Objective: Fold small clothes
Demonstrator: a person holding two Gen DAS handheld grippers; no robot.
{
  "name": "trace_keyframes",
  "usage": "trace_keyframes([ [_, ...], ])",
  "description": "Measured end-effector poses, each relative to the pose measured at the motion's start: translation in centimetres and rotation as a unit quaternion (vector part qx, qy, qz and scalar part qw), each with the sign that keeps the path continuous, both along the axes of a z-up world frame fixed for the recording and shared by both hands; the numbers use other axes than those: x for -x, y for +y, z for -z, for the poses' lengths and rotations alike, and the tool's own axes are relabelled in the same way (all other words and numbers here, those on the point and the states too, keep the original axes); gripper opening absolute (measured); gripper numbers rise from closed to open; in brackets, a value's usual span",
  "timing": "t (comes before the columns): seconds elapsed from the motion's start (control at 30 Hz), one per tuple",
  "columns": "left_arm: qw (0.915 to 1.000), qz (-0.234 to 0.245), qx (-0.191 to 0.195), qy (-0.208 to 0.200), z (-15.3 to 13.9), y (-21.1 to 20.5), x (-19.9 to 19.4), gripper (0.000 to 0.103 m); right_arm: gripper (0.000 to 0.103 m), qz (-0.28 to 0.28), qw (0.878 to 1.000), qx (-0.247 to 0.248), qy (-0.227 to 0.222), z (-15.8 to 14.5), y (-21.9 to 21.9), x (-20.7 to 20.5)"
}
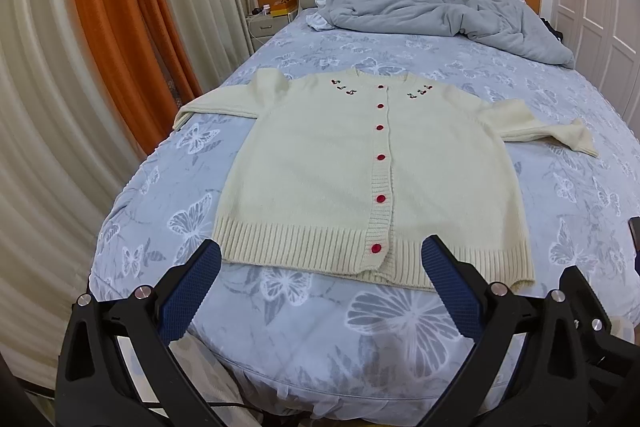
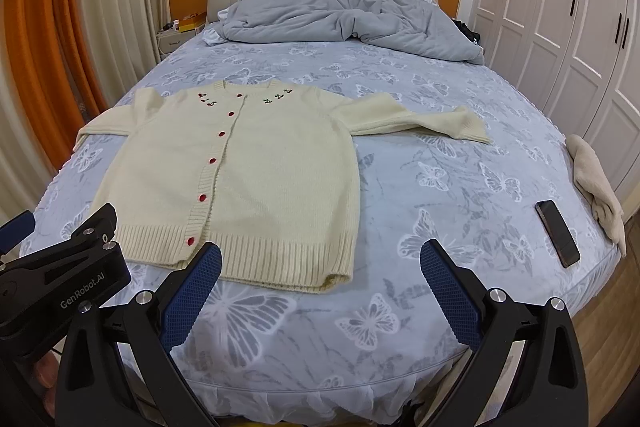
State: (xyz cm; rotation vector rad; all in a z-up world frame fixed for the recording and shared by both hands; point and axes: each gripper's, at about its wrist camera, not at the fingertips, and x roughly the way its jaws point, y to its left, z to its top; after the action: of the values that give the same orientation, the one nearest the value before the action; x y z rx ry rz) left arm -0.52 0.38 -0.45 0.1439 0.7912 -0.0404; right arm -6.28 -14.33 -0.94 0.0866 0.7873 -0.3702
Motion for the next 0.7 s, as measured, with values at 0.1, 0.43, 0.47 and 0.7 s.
trace_keyframes([
  [0.1, 1.0, 0.0, -0.001, 0.0, 0.04, -0.02, 0.0, 0.098, 0.098, 0.0, 1.0, 0.0, 0.0, 0.02, 0.02, -0.02],
  [0.43, 1.0, -0.001, 0.0, 0.001, 0.11, 0.12, 0.02, 0.098, 0.098, 0.0, 1.0, -0.002, 0.001, 0.08, 0.06, -0.05],
  [0.47, 1.0, -0.001, 0.0, 0.001, 0.08, 0.09, 0.02, 0.098, 0.098, 0.0, 1.0, -0.002, 0.001, 0.1, 0.1, -0.03],
  [0.7, 1.0, -0.003, 0.001, 0.001, 0.17, 0.31, 0.01, 0.098, 0.098, 0.0, 1.0, -0.003, 0.001, 0.18, 0.19, -0.09],
])
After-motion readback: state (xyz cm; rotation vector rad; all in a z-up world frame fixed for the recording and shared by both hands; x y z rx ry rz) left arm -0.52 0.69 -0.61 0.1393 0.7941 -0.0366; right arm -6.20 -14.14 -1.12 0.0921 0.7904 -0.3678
